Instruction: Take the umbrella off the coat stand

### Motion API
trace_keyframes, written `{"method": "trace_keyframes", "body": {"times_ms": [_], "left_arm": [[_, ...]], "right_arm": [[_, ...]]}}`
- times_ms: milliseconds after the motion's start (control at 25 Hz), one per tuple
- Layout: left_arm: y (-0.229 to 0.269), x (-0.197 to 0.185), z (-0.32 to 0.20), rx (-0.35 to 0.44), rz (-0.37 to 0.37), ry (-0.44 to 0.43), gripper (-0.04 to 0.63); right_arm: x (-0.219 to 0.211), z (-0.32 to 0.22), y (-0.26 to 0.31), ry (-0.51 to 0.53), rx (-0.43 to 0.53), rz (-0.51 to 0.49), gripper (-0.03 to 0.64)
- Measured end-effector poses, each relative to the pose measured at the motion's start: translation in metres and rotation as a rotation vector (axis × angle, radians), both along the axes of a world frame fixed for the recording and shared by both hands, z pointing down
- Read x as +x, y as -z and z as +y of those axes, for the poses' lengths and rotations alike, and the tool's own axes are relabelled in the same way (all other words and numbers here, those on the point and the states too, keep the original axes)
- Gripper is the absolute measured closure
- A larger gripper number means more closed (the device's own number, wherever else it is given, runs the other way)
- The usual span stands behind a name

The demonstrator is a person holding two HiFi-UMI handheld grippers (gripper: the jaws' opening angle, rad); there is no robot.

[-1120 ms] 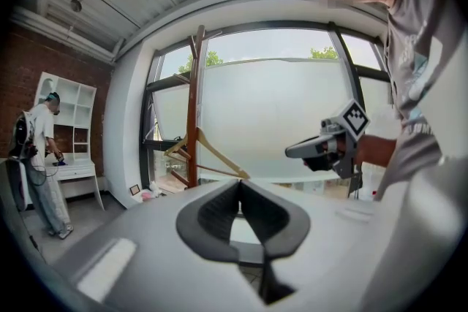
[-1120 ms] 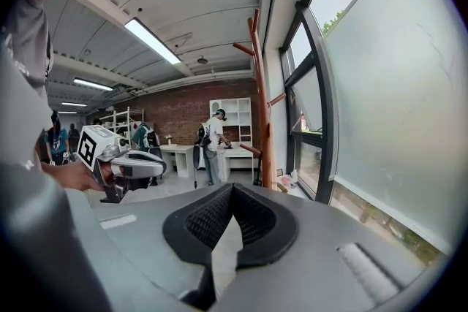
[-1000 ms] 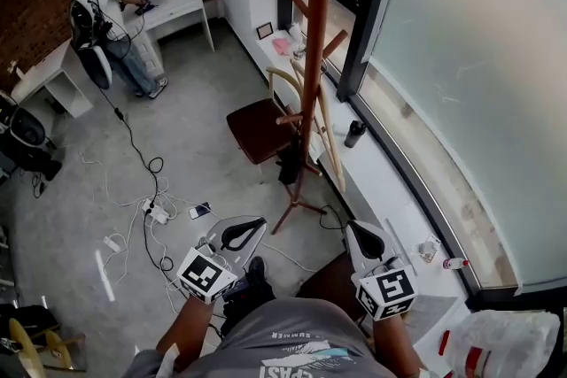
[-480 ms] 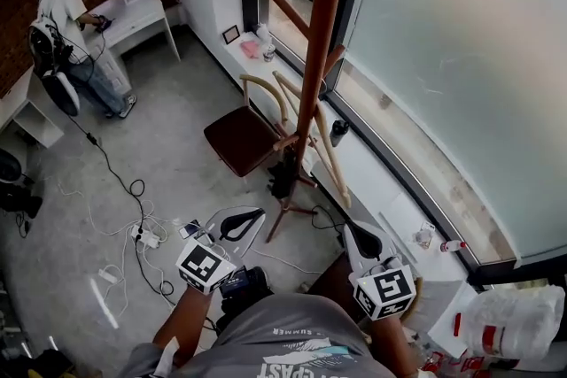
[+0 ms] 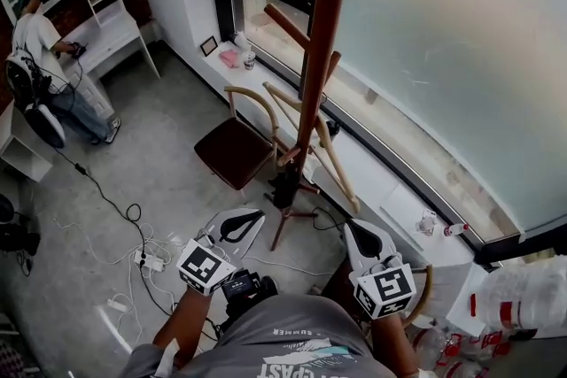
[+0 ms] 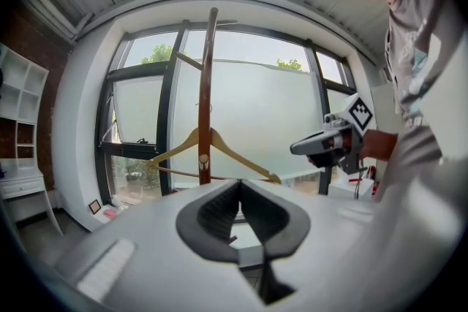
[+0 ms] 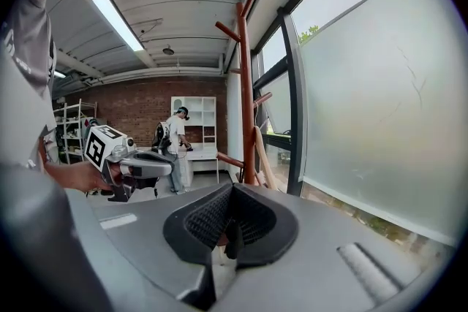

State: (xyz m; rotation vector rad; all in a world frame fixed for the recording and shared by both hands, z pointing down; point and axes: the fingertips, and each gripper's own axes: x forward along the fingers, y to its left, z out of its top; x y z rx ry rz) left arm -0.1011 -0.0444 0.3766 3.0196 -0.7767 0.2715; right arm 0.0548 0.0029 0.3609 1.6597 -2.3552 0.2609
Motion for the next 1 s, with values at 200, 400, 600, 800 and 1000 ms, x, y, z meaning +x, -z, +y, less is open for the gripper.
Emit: {"method": "trace_keyframes", "body": {"times_ms": [200, 400, 600, 800, 1000], "left_arm": [[-0.015, -0.005, -0.014, -0.024, -0.016, 0.007, 0.592], [-0.023, 0.004, -0.016, -0.054, -0.013, 0.032, 0.592], [-0.024, 0.009, -0.017, -0.065, -0.022, 0.074, 0.592], [-0.036, 0.023, -0.016, -0.087, -0.031, 0.103, 0.592], [-0.051, 0.029, -0.020, -0.115, -0.045, 0.133, 0.592]], "right_arm": [[-0.004, -0.005, -0.008, 0.005, -0.025, 0.011, 0.615], [0.002, -0.016, -0.014, 0.032, -0.043, 0.002, 0.615], [0.004, -0.027, -0.006, 0.087, -0.025, 0.002, 0.615], [0.021, -0.027, -0.017, 0.107, -0.049, -0.001, 0.615], [0.032, -0.027, -0.027, 0.122, -0.075, -0.006, 0.615]]}}
